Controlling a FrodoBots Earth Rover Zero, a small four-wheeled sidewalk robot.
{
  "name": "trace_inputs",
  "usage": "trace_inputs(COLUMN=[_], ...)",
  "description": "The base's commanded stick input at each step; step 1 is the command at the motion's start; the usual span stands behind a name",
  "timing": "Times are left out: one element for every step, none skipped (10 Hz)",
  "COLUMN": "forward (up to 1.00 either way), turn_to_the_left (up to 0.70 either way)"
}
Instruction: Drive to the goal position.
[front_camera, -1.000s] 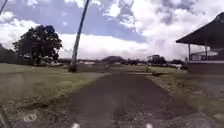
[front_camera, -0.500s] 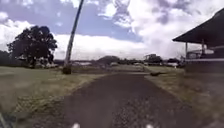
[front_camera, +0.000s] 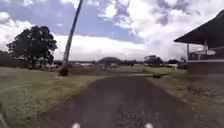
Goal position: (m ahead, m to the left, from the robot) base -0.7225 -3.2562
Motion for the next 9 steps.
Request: trace_inputs(forward=[0.70, 0.70, 0.70, 0.70, 0.70, 0.70, 0.70, 0.70, 0.70], turn_to_the_left=[0.00, 0.00, 0.00, 0.00, 0.00, 0.00, 0.00, 0.00, 0.00])
